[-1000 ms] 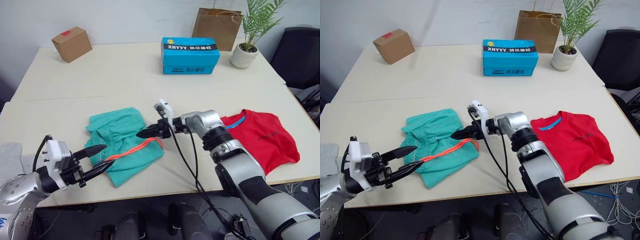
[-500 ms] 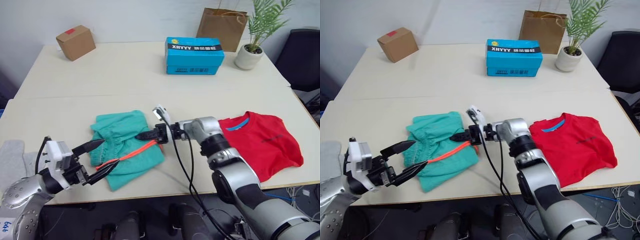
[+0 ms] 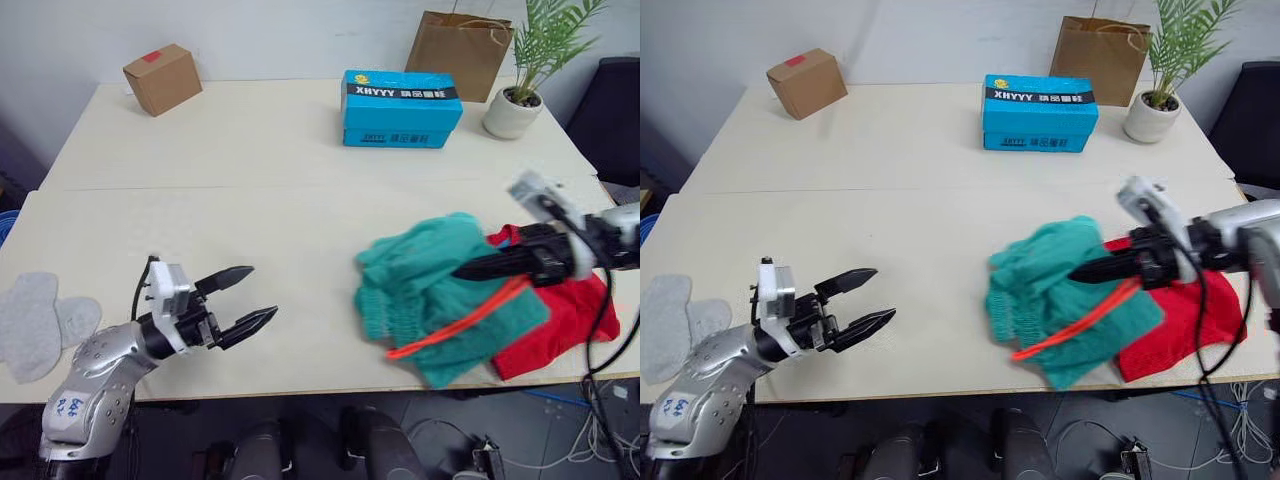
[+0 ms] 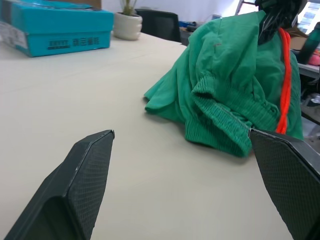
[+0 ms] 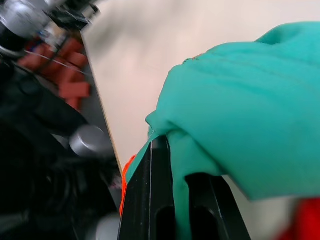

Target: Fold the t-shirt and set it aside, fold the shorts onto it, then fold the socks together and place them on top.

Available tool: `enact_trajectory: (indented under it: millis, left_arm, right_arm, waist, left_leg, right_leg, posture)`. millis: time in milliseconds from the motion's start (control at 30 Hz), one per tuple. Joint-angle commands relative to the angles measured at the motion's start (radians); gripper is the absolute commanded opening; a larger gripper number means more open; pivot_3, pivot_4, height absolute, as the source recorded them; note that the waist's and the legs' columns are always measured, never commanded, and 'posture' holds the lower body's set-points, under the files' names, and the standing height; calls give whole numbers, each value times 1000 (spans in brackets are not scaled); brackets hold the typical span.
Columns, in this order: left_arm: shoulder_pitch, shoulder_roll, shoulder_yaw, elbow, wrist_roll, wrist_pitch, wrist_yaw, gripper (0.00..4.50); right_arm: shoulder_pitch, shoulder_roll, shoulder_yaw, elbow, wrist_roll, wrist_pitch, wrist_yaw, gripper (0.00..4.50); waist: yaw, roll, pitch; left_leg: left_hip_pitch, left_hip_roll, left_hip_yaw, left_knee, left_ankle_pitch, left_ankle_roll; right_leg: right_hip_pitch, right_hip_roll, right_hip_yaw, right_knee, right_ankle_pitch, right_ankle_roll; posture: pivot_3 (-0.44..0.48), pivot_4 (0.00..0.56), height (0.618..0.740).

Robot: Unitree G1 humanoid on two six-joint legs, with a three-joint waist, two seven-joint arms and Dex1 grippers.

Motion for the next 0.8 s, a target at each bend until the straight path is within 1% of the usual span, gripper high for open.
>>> enact_trajectory:
  millis: [33,133,200,300,400,500,600,700,733,800]
  left_arm:
    - [2,18,1,-12,-5,-7,-26,4500]
    - [13,33,1,-18,-17,15,-38,4500]
    - [26,44,6,-21,-16,20,-49,4500]
    - [43,67,22,-31,-29,37,-62,4500]
    - [50,81,38,-33,-34,42,-65,4500]
    - [59,87,49,-40,-39,48,-60,4500]
    - [71,95,61,-47,-43,55,-62,4500]
    - [75,98,71,-46,-41,53,-59,4500]
    - [75,97,71,-47,-40,52,-58,4500]
    - [78,94,71,-49,-38,51,-58,4500]
  right_arm:
    - [2,-126,20,92,-54,-119,79,27]
    - [-2,-192,81,202,-134,-241,94,27]
    - [-16,-201,106,294,-190,-311,94,27]
    - [-53,-203,164,482,-321,-429,93,27]
    - [-86,-211,218,598,-360,-475,94,27]
    - [-154,-166,219,741,-412,-524,86,27]
    - [-166,-103,202,875,-472,-694,18,27]
    - [-164,-55,193,949,-520,-780,-23,27]
    - [-163,-40,189,958,-527,-772,-23,27]
    - [-166,-6,154,984,-524,-774,-66,27]
  waist:
    - [1,0,0]
    - [5,1,1]
    - [3,1,1]
    - [4,2,1]
    - [6,3,2]
    - [5,6,3]
    - [1,6,3]
    - [2,7,4]
    - [2,7,4]
    - [2,7,4]
  left_leg:
    - [0,0,0,0,0,0]
    - [-1,0,1,0,3,-5]
    - [-1,0,1,1,3,-5]
    - [-2,0,2,2,3,-5]
    - [-3,0,2,2,3,-5]
    - [-3,0,3,3,4,-5]
    - [-3,0,3,4,4,-5]
    - [-3,0,3,5,4,-6]
    - [-3,0,4,6,4,-6]
    - [-3,0,4,8,4,-6]
  right_leg:
    - [0,0,0,0,0,0]
    - [-2,0,0,0,0,0]
    - [-2,0,0,0,0,0]
    - [-2,0,1,0,0,0]
    - [-4,0,1,1,0,0]
    - [-5,0,2,1,0,0]
    - [-5,1,2,2,0,0]
    - [-4,1,2,4,0,0]
    - [-5,1,2,5,0,0]
    - [-5,0,3,7,0,0]
  posture:
    - [0,150,740]
    - [0,150,740]
    - [0,150,740]
    - [0,150,740]
    - [0,150,740]
    - [0,150,740]
    - [0,150,740]
    - [0,150,740]
    - [0,150,740]
    - [0,150,740]
